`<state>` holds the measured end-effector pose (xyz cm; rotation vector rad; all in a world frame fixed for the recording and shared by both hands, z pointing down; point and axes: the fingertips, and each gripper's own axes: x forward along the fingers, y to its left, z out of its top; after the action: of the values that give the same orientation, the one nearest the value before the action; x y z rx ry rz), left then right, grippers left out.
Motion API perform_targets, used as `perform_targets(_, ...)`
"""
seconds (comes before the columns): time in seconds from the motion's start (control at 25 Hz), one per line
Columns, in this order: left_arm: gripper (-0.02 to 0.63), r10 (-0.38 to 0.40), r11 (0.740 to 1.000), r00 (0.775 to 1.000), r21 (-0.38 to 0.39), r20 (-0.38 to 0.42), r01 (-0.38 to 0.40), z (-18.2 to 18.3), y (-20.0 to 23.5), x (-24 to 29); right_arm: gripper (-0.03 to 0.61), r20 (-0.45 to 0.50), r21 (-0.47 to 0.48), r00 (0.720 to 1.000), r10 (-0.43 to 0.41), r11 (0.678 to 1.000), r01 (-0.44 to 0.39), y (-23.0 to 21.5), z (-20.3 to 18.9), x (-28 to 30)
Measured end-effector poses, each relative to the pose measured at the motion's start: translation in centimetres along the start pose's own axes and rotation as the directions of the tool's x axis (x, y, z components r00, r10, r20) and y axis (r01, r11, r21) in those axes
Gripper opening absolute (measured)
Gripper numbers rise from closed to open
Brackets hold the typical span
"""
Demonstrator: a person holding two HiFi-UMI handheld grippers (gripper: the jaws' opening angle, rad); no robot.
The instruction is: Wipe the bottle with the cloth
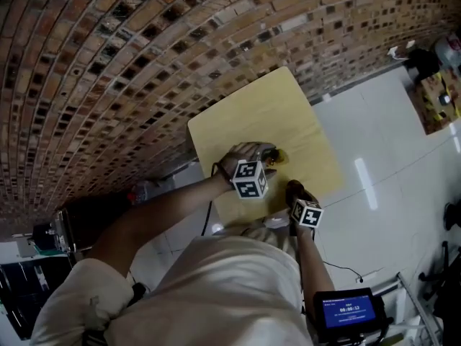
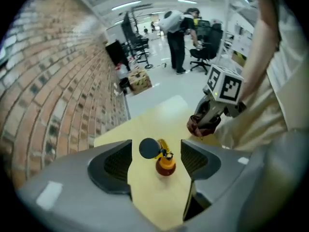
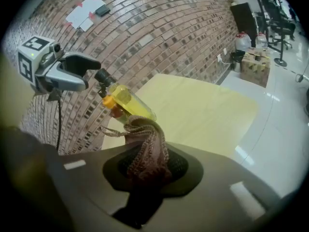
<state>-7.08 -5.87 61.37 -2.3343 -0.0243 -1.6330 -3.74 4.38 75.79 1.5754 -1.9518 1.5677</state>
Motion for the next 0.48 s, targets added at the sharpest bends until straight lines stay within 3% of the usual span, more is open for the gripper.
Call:
perform_targets(0.08, 0.331, -0.016, 0.984, 1.000, 0.180, 0.023, 0.012, 0.5, -0.2, -0.4, 0.078, 0.002, 0.005, 1.000, 0.008, 1.000, -0.008, 0.3, -0.4, -0.6)
perform_targets(0.2, 0.292, -0.073, 0.937, 0.997, 0.341, 0.000, 0.069, 0.3, -0.7, 0.0, 0.078, 0.007, -0.023, 1.000, 0.022, 1.000, -0.021, 1.0, -0.4, -0.9)
perform_targets(0.32, 0.238, -0.093, 0.895, 0.995, 0.435, -0.046, 0.104, -0.4, -0.2, 0.8, 0.078, 0.021, -0.083, 0.999, 0.041, 0.996, -0.039, 2.2, 0.9, -0.9)
perform_targets(0.48, 0.159, -0.112, 0.857, 0.992, 0.499, -0.063, 0.128, 0.0, -0.1, 1.2, 0.078, 0.045, -0.167, 0.997, 0.068, 0.984, -0.060, 3.7, 3.3, -0.7)
